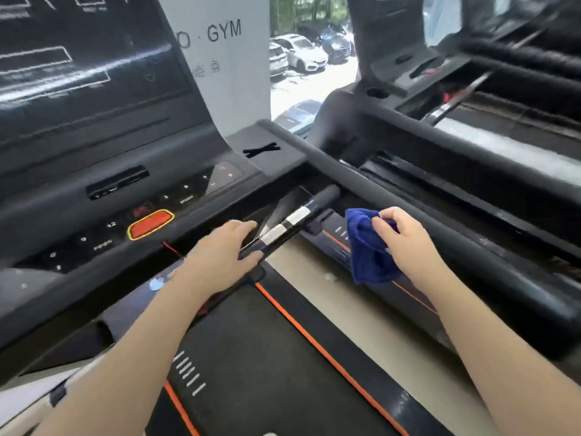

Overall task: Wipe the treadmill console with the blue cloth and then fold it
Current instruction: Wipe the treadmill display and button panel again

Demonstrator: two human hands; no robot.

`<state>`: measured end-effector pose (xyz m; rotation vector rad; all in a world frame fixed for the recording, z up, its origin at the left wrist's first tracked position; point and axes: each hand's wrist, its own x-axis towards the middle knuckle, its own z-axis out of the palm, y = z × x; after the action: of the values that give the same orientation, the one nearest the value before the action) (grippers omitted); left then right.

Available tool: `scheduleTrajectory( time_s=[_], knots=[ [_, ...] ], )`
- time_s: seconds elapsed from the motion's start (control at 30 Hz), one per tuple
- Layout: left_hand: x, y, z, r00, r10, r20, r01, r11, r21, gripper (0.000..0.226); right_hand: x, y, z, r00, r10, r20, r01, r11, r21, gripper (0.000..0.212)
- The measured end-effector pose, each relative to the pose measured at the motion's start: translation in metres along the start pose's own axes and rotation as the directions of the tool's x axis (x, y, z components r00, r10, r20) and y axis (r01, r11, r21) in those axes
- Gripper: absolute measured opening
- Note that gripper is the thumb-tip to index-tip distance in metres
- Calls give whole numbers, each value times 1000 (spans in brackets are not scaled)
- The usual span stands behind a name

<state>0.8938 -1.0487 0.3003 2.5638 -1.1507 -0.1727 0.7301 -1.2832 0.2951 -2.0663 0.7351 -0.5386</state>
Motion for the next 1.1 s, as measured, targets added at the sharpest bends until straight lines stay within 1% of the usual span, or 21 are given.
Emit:
scheduleTrajectory(
  time_s=[0.03, 0.07, 0.13, 0.23, 0.3, 0.37, 0.43, 0.5, 0.53, 0.57, 0.63, 0.7, 0.73, 0.77, 0.83, 0.9, 0.97, 1.03, 1.1],
  knots=[
    [5, 32, 3, 993, 80, 83, -73, 994, -87, 52, -10, 4, -21, 1000, 14, -10, -14, 998, 57, 10],
    [9, 63, 9, 981, 145, 127, -126, 981, -149, 49, -21, 8, -42, 999, 27, -18, -25, 994, 108, 12],
    [12, 127, 23, 959, 263, 106, -229, 939, -255, 45, -46, 20, -87, 998, 54, -33, -47, 981, 190, 16],
    [1, 231, 51, 899, 436, 42, -372, 810, -453, 40, -92, 46, -161, 992, 92, -85, -70, 969, 235, 17],
    [-15, 300, 73, 855, 516, 58, -372, 687, -623, 44, -122, 67, -211, 990, 78, -121, -53, 978, 200, 20],
    [-34, 368, 95, 831, 547, 101, -272, 559, -783, 54, -149, 89, -258, 991, 26, -130, -6, 989, 149, 21],
    [-49, 429, 116, 823, 557, 112, -196, 464, -864, 55, -174, 112, -300, 991, -46, -128, 58, 994, 88, 20],
    [-57, 480, 135, 816, 571, 89, -205, 430, -880, 53, -192, 136, -340, 988, -99, -119, 104, 994, 34, 25],
    [-57, 500, 143, 802, 590, 93, -213, 429, -878, 54, -199, 149, -358, 990, -96, -103, 101, 994, 52, 29],
    [-56, 516, 150, 781, 615, 110, -222, 437, -872, 56, -205, 163, -375, 995, -62, -78, 71, 991, 118, 35],
    [-45, 539, 166, 743, 651, 152, -256, 487, -835, 56, -210, 191, -406, 1000, 7, 12, -10, 966, 258, 47],
    [-30, 552, 180, 734, 651, 191, -310, 572, -759, 51, -207, 219, -429, 994, 52, 94, -75, 962, 264, 57],
    [-21, 556, 187, 736, 642, 213, -337, 621, -708, 47, -202, 232, -438, 991, 91, 101, -113, 964, 241, 59],
    [-12, 560, 192, 738, 636, 226, -371, 662, -652, 42, -196, 243, -445, 987, 140, 77, -153, 966, 210, 60],
    [7, 568, 200, 726, 643, 241, -436, 703, -562, 36, -180, 263, -453, 978, 208, 5, -207, 970, 126, 57],
    [26, 578, 209, 715, 645, 270, -450, 720, -528, 32, -157, 280, -458, 980, 200, 18, -200, 980, 14, 50],
    [46, 590, 218, 723, 638, 265, -437, 719, -540, 29, -133, 294, -460, 977, 165, 138, -160, 986, -47, 46],
    [73, 606, 223, 749, 617, 240, -398, 709, -582, 24, -101, 306, -465, 954, 153, 259, -154, 988, -18, 41],
    [100, 622, 223, 773, 584, 248, -348, 717, -604, 21, -69, 314, -474, 941, 177, 288, -194, 980, 34, 28]
  ],
)
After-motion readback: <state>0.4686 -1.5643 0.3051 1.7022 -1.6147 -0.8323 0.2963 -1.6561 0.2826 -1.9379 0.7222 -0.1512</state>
